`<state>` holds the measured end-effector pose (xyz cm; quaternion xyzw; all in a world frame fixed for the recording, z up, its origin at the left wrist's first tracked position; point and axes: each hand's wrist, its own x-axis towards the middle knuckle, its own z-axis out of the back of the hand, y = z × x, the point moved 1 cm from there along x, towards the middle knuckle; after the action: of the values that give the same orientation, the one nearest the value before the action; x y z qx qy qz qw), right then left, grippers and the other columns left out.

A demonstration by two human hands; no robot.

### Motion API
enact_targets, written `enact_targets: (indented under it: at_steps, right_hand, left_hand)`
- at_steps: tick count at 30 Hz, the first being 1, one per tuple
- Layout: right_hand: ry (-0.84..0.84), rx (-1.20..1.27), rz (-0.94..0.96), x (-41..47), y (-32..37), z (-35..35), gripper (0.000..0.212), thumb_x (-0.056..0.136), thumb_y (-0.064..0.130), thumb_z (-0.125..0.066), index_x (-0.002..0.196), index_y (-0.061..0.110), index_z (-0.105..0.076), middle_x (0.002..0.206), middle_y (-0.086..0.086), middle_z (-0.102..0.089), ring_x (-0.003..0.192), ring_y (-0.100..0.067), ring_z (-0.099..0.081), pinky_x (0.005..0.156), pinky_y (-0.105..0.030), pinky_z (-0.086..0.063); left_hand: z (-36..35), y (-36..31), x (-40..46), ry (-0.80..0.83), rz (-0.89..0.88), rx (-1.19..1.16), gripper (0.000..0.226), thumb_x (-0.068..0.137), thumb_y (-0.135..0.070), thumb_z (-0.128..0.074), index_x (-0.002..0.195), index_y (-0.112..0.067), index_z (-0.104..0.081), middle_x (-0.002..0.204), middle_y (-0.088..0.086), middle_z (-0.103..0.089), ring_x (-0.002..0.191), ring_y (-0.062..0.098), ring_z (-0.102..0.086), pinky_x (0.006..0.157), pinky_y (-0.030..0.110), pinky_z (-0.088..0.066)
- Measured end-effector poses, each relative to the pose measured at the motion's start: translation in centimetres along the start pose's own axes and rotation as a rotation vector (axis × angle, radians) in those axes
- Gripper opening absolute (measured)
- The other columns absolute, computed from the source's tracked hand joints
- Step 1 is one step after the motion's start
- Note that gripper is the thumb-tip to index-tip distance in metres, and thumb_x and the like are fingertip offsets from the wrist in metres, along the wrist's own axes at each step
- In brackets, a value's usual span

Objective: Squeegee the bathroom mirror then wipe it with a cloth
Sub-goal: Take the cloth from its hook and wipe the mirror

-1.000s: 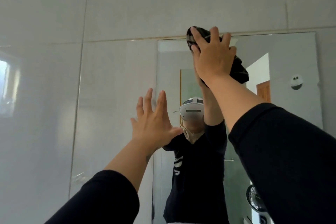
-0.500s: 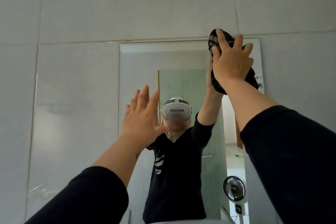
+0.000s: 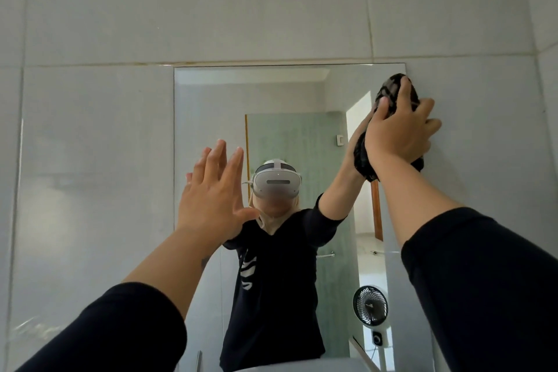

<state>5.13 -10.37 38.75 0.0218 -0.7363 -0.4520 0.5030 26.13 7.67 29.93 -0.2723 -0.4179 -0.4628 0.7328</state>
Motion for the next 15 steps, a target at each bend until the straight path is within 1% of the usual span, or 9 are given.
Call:
enact_targets:
  at_steps: [5,7,10,12,15]
  right_hand:
    - [0.02,-0.016,0.136,-4.3,2.9,-0.9,0.045,0.098,0.041,-0.037,0.143,0.039,-0.031,0.13,-0.01,-0.043,0.107,-0.034,-0.042,0.076,-0.045,-0.044]
    - [0.055,-0.006,0.198,-6.0,4.8,-1.4,0.045,0.098,0.041,-0.037,0.143,0.039,-0.03,0.128,-0.01,-0.044,0.106,-0.034,-0.043,0.077,-0.045,-0.045]
    - [0.101,0.022,0.329,-9.0,8.0,-2.3,0.046,0.098,0.042,-0.038,0.143,0.039,-0.032,0.128,-0.01,-0.046,0.105,-0.033,-0.044,0.077,-0.044,-0.047]
    - [0.127,0.037,0.419,-11.0,10.1,-2.8,0.046,0.098,0.041,-0.038,0.143,0.039,-0.032,0.129,-0.01,-0.047,0.105,-0.033,-0.043,0.077,-0.043,-0.044]
    - [0.174,0.025,0.536,-13.8,12.7,-3.5,0.046,0.098,0.041,-0.037,0.143,0.039,-0.031,0.133,-0.009,-0.045,0.11,-0.033,-0.042,0.079,-0.043,-0.042]
  left_hand:
    - [0.5,-0.1,0.1,0.027,-0.002,-0.016,0.112,0.068,-0.062,-0.071,0.149,-0.032,0.001,0.158,-0.002,0.01,0.146,0.026,0.006,0.116,0.052,-0.02]
    - [1.0,-0.2,0.0,0.03,-0.007,-0.061,0.105,0.072,-0.059,-0.069,0.149,-0.031,-0.004,0.158,-0.002,0.005,0.146,0.025,0.004,0.118,0.048,-0.018]
    - [2.3,0.3,-0.4,-0.069,-0.02,-0.139,0.086,0.08,-0.048,-0.067,0.148,-0.03,-0.017,0.158,-0.003,-0.009,0.145,0.022,-0.005,0.117,0.04,-0.021]
    - [3.0,1.4,-0.9,-0.124,-0.013,-0.13,0.076,0.083,-0.038,-0.067,0.145,-0.029,-0.024,0.155,-0.005,-0.018,0.145,0.02,-0.009,0.114,0.038,-0.026]
    - [3.4,3.6,-1.8,-0.095,0.059,-0.083,0.074,0.083,-0.029,-0.065,0.145,-0.027,-0.024,0.154,-0.006,-0.021,0.146,0.019,-0.007,0.115,0.04,-0.027]
